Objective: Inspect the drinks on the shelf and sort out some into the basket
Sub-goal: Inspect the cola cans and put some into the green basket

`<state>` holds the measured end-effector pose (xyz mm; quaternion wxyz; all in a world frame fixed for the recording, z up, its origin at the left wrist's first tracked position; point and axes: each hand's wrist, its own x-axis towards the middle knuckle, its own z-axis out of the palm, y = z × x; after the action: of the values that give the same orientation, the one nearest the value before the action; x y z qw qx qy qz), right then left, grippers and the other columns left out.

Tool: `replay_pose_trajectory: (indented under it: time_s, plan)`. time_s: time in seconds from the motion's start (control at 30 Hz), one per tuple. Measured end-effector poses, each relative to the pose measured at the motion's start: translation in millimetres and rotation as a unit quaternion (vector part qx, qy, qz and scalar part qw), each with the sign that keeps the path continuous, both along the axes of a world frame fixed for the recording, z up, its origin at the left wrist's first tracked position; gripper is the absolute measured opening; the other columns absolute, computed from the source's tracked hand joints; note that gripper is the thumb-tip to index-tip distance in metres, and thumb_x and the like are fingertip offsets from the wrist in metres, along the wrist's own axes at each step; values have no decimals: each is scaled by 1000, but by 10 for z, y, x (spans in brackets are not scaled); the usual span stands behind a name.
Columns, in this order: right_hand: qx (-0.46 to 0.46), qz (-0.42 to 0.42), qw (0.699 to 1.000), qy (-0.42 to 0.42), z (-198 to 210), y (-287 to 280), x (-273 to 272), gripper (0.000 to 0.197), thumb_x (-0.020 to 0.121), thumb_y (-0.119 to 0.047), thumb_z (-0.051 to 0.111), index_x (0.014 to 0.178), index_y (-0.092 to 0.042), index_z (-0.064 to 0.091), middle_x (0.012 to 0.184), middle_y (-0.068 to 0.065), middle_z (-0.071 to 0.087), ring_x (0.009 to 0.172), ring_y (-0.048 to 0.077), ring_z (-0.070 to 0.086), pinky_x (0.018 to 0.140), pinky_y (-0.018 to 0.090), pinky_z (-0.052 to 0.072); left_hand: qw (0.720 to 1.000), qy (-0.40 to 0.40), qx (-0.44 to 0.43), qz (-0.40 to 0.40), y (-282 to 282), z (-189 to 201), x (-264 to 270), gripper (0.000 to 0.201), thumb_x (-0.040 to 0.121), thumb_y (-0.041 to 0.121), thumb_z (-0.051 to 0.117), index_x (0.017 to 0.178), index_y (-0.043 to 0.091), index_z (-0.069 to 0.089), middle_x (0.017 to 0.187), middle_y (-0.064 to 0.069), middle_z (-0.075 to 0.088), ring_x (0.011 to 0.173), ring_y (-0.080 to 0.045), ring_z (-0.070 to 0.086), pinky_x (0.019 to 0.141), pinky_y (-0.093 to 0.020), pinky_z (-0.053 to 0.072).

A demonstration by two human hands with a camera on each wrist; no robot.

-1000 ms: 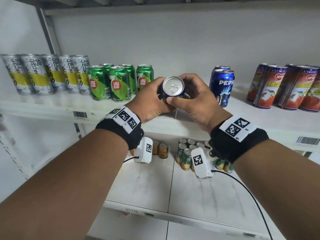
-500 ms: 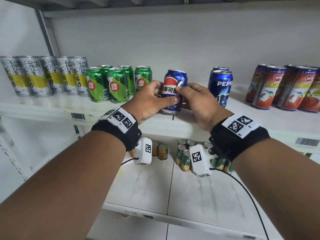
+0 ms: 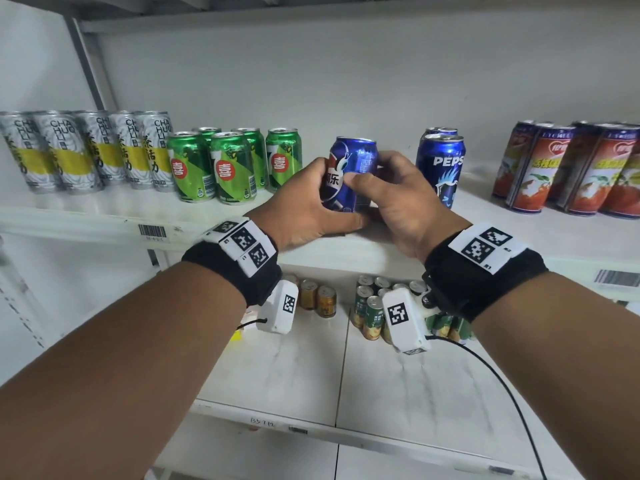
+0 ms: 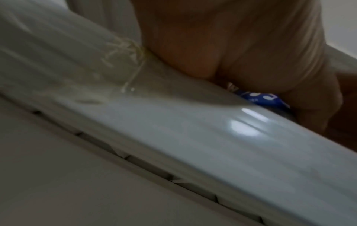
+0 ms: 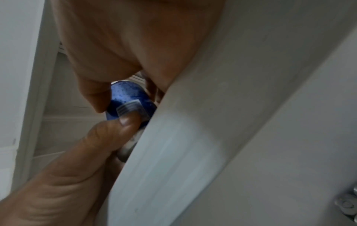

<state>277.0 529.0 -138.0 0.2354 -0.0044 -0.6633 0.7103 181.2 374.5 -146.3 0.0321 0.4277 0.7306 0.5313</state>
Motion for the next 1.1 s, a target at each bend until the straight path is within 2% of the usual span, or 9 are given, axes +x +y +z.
replay_pose_trajectory:
  time_s: [0.1, 0.2, 0.37, 0.5, 0.57, 0.73, 0.83, 1.0, 1.1]
  plan:
    - [30, 21, 999, 17, -42, 36, 21, 48, 84, -11, 87, 124, -19, 62, 115, 10, 74, 100, 35, 77, 75, 54, 64, 999, 38, 12, -11, -12, -16, 25, 78, 74, 30, 99, 140, 19, 57, 123, 1, 78, 112, -15, 77, 98, -42, 64]
    - [40, 37, 998, 10, -48, 39, -17, 55, 78, -15, 92, 125, -19, 62, 116, 10, 76, 105, 36, 76, 81, 64, 62, 998, 50, 23, -19, -8, 9, 35, 68, 78, 24, 98, 136, 19, 62, 120, 2, 79, 110, -15, 77, 94, -36, 65]
    - [60, 49, 997, -7, -48, 8, -69, 61, 71, -30, 95, 123, -11, 69, 115, 15, 78, 108, 37, 75, 92, 63, 59, 999, 32, 27, -33, -24, 14, 7, 68, 79, 17, 98, 137, 12, 63, 122, -6, 79, 113, -23, 77, 100, -48, 63]
    - [50, 24, 998, -10, -42, -4, -74, 77, 63, -37, 98, 125, -9, 62, 115, 15, 77, 106, 35, 76, 91, 61, 60, 999, 2, 33, -7, -22, 19, 11, 90, 62, 38, 103, 136, 12, 59, 124, -7, 77, 114, -27, 77, 99, -55, 63]
    - [41, 16, 999, -10, -36, -13, -65, 77, 62, -37, 97, 125, -10, 61, 116, 15, 77, 106, 35, 76, 92, 61, 60, 999, 4, 34, 1, -24, 11, 15, 90, 59, 43, 102, 133, 13, 59, 122, -5, 78, 114, -26, 77, 100, -55, 62]
    - [26, 14, 1000, -7, -29, -19, -49, 54, 77, -33, 86, 123, -14, 65, 116, 15, 77, 109, 34, 75, 98, 62, 57, 998, -18, 60, -18, -27, -10, 27, 76, 65, 37, 98, 129, 13, 65, 121, -6, 79, 117, -28, 76, 107, -56, 58]
    - [30, 6, 999, -15, -10, -19, -21, 41, 83, -33, 80, 118, -15, 70, 111, 13, 79, 106, 33, 76, 96, 61, 59, 999, -13, 45, -20, -19, 1, 43, 75, 66, 40, 96, 130, 16, 65, 121, -6, 79, 118, -28, 75, 107, -56, 58]
    - [-5, -26, 999, -18, 16, -42, -23, 53, 88, -47, 81, 123, -10, 64, 112, 17, 78, 103, 38, 76, 95, 61, 59, 999, -33, 25, -19, -8, -1, 20, 89, 58, 41, 101, 130, 14, 57, 121, -11, 77, 117, -30, 75, 101, -57, 61]
    - [-48, -16, 998, -30, 40, -36, -25, 55, 93, -45, 76, 126, -4, 62, 112, 21, 77, 104, 40, 76, 93, 58, 60, 998, -44, 40, 0, -6, 2, 12, 87, 56, 42, 99, 123, 10, 55, 118, -16, 75, 115, -39, 74, 102, -58, 60]
